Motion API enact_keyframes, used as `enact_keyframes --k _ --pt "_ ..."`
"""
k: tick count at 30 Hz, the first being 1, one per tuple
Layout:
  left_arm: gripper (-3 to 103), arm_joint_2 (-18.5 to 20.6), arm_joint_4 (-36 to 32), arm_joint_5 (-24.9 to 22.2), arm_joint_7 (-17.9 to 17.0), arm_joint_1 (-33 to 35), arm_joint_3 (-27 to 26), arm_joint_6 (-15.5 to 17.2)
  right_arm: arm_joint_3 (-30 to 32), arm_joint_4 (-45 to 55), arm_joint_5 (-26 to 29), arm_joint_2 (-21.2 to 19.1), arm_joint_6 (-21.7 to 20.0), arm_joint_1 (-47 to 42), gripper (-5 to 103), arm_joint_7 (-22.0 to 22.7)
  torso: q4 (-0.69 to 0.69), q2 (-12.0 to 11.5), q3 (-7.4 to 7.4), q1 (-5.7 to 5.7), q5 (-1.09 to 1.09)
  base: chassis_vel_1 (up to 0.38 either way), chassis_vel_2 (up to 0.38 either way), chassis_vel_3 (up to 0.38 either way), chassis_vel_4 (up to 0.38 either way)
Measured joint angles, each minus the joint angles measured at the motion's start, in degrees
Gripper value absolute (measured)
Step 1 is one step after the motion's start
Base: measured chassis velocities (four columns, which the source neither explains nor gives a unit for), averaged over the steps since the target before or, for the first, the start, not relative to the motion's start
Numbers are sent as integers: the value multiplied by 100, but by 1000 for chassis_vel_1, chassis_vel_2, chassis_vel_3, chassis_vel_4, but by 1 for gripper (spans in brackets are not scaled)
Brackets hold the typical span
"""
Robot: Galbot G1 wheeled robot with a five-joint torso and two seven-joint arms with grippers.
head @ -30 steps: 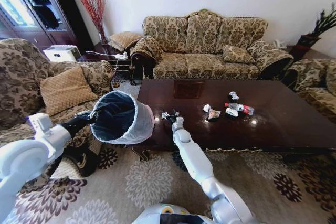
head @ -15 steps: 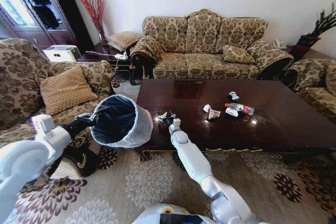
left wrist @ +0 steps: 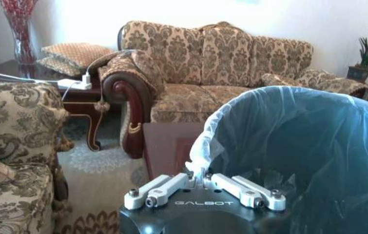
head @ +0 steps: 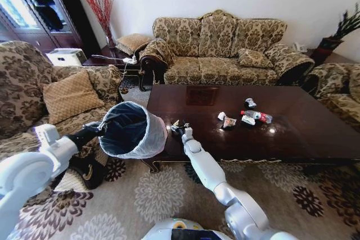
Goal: Move to the front of the table and place the trash on the table into the trash bin.
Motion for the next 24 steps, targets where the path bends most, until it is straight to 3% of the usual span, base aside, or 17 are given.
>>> enact_keyframes --k 1,5,9,13,15,18,20,24 --pt "1 0 0 0 0 0 0 0 0 0 0 0 0 0 80 0 0 0 0 0 0 0 0 0 0" --pt "1 -2 -16 -94 7 21 -3 -13 23 -34 -3 0 -5 -34 58 -27 1 0 0 0 0 0 0 0 0" --pt "1 -3 -17 -119 9 21 -4 -13 44 -36 -3 0 -5 -37 52 -34 1 0 0 0 0 0 0 0 0" --pt "1 15 -26 -176 35 15 -2 -12 94 -69 2 -1 -4 -20 25 -52 1 0 0 0 0 0 0 0 0" --pt "1 22 -26 -184 36 15 -2 -10 108 -78 2 -1 -4 -14 25 -56 1 0 0 0 0 0 0 0 0" --pt "1 50 -24 -223 37 15 -6 3 153 -105 5 -1 -4 -3 9 -60 1 0 0 0 0 0 0 0 0" --pt "1 59 -20 -238 37 15 -9 5 165 -111 7 -1 -4 -4 4 -61 1 0 0 0 0 0 0 0 0" --pt "1 140 -4 -334 -9 13 -19 42 222 -84 7 -1 -5 -37 1 -61 1 0 0 0 0 0 0 0 0"
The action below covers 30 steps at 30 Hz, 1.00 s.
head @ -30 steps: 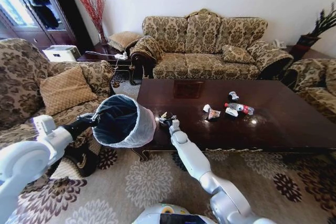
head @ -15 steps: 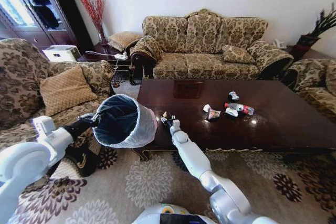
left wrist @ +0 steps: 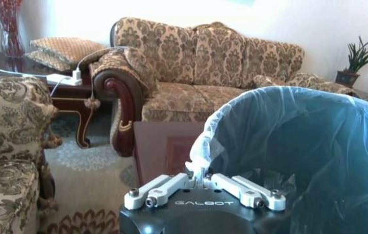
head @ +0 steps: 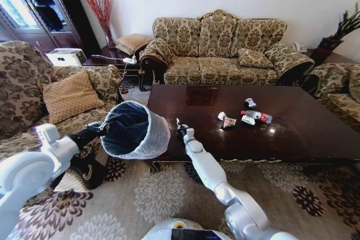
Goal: Move to the front of the table and place the trash on the table into the trash bin.
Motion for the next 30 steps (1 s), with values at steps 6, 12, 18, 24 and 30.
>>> enact_keyframes --k 6,12,18,24,30 --pt "1 546 94 -419 -302 -6 -86 252 47 686 -2 -1 -136 -241 0 94 0 0 0 0 0 0 0 0 0" --pt "1 1410 331 -964 -813 -63 -111 507 16 2337 -95 -1 -275 -711 0 159 -2 0 0 0 0 0 0 0 0" --pt "1 2155 830 -1242 -1239 -107 -11 355 15 4384 309 -728 -300 -1017 0 38 2 0 0 0 -1 0 0 0 0" --pt "1 2783 1385 -1328 -1336 -173 326 -523 387 5630 841 -1515 -462 -1284 0 -94 -3 0 0 0 2 0 0 0 0" --pt "1 3175 1639 -1300 -1226 -178 670 -1171 703 6546 1331 -2140 -613 -1684 0 -212 -3 0 0 1 2 0 0 0 0"
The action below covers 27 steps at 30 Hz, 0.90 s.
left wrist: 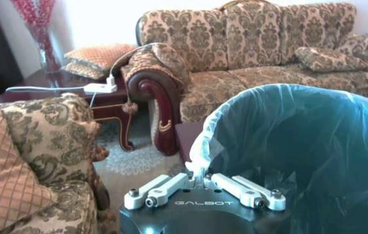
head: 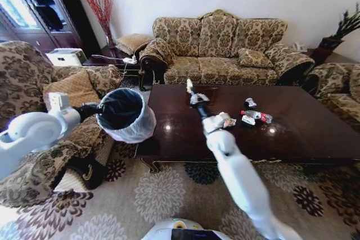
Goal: Move to the front of the table and place the trash on the table into the trash bin.
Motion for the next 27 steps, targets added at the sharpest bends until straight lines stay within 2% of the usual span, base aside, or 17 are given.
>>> enact_keyframes --k 3,5,7,9,11,14,17,18,19,21,22,23,24,26,27 --pt "1 282 74 352 403 133 71 22 -99 439 326 -176 -95 -149 0 -196 4 0 0 -1 -2 0 0 0 0" --pt "1 349 83 396 474 164 59 80 -174 488 380 -187 -120 -133 0 -224 4 0 0 -1 -3 0 0 0 0" --pt "1 694 202 493 532 369 -6 133 -508 574 500 -180 -168 49 0 -335 4 0 0 -2 -2 0 0 0 0" --pt "1 788 275 536 528 445 -46 128 -611 572 502 -161 -173 116 0 -356 4 0 0 -1 -1 0 0 0 0" --pt "1 1112 665 728 573 733 -239 110 -928 526 490 -70 -193 313 0 -391 1 0 0 -1 -1 0 0 0 0" --pt "1 1230 957 944 657 908 -333 71 -1187 485 470 35 -214 432 0 -424 2 0 1 1 -2 0 0 0 0" --pt "1 1116 988 1152 721 913 -311 58 -1332 465 396 126 -215 460 0 -440 1 0 1 1 -2 0 0 0 0" --pt "1 736 818 1413 774 751 -201 163 -1349 462 349 187 -215 436 0 -452 2 0 1 1 -2 0 0 0 0" --pt "1 736 818 1413 774 751 -201 163 -1349 462 349 187 -215 436 0 -452 2 0 1 1 -2 0 0 0 0" --pt "1 43 550 1801 895 531 -128 359 -1267 460 342 196 -213 372 0 -468 4 0 0 -1 -4 0 0 0 0" --pt "1 -492 428 2216 1020 389 -119 420 -1193 428 338 191 -198 357 0 -503 4 0 0 -2 -7 0 0 0 0" --pt "1 -807 384 2478 1097 252 -100 447 -1167 400 333 200 -189 357 0 -516 7 0 -1 -4 -7 0 0 0 0" --pt "1 -807 384 2478 1097 252 -100 447 -1167 400 333 200 -189 357 0 -516 7 0 -1 -4 -7 0 0 0 0" --pt "1 -1459 314 2845 1161 -256 128 557 -1122 347 328 283 -183 356 0 -519 10 1 -2 -4 6 0 0 0 0" --pt "1 -2013 256 2958 1188 -835 385 750 -1097 330 326 317 -189 336 0 -512 11 1 -1 -4 -6 0 0 0 0"
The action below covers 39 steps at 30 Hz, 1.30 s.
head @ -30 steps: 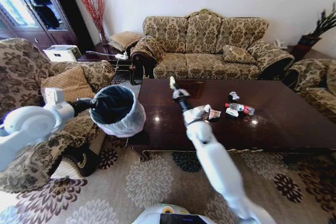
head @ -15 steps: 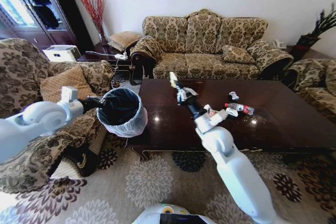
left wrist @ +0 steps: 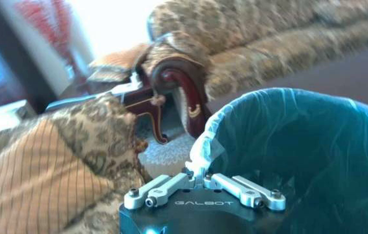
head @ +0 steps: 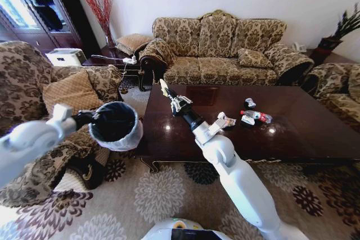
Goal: Move to the front of the table and place the trash on the table into the trash bin.
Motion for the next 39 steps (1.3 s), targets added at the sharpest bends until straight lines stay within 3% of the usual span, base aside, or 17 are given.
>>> enact_keyframes --k 1,2,4,11,13,14,16,17,20,21,23,25,27,28,32,33,39 --pt "1 0 0 0 0 0 0 0 0 0 0 0 0 0 0 0 0 0 0 0 0 0 0 0 0" --pt "1 -372 -44 8 2 -393 114 136 4 -2 0 -17 -13 -27 0 9 -6 -1 1 2 -7 0 0 0 0" --pt "1 -739 -63 21 5 -866 224 244 4 14 8 -156 -30 -48 0 11 -11 0 1 3 8 0 0 0 0" --pt "1 -815 214 -314 19 -2150 1169 434 44 61 99 -255 -61 109 0 -20 -9 0 1 3 7 0 0 0 0" --pt "1 -845 412 -559 -18 -3070 1872 504 91 55 135 -206 -66 245 0 -41 -6 0 1 4 6 0 0 0 0" --pt "1 -845 412 -559 -18 -3070 1872 504 91 55 135 -206 -66 245 0 -41 -6 0 1 4 6 0 0 0 0" --pt "1 -963 625 -625 -31 -3681 2492 524 136 29 160 -197 -71 320 0 -57 -4 0 1 3 9 0 0 0 0" --pt "1 -1170 911 -642 -23 -4310 3100 527 165 -19 183 -205 -75 400 0 -94 -12 -1 2 4 -2 0 0 0 0" --pt "1 -1348 1113 -603 -48 -4750 3484 568 168 -68 193 -222 -75 469 0 -109 -11 -1 3 4 4 0 0 0 0" --pt "1 -1499 1359 -534 -72 -5281 3960 600 149 -114 216 -260 -77 587 0 -113 -13 -1 3 5 6 0 0 0 0" --pt "1 -1508 1437 -513 -80 -5532 4215 616 129 -124 227 -295 -87 667 0 -114 -13 -1 3 5 4 0 0 0 0" --pt "1 -1283 1516 -506 -47 -6184 4982 674 59 -116 289 -401 -175 897 0 -115 -9 -1 3 5 4 0 0 0 0" --pt "1 -1216 1525 -514 -34 -6339 5148 689 45 -110 301 -415 -193 928 0 -114 -8 -1 3 5 4 0 0 0 0" --pt "1 -970 1572 -582 -13 -6922 5754 729 -15 -64 348 -475 -244 1029 0 -111 -6 -1 3 4 5 0 0 0 0" --pt "1 -745 1647 -776 -3 -7791 6505 809 -140 43 388 -556 -378 1072 0 -27 -3 -1 1 3 7 0 0 0 0" --pt "1 -708 1664 -949 -20 -8203 6909 851 -243 86 386 -598 -492 1072 0 111 -3 0 0 3 8 0 0 0 0" --pt "1 -783 1502 -1422 -193 -8849 7771 992 -390 75 333 -570 -793 1079 0 468 -12 -1 1 3 6 0 0 0 0"
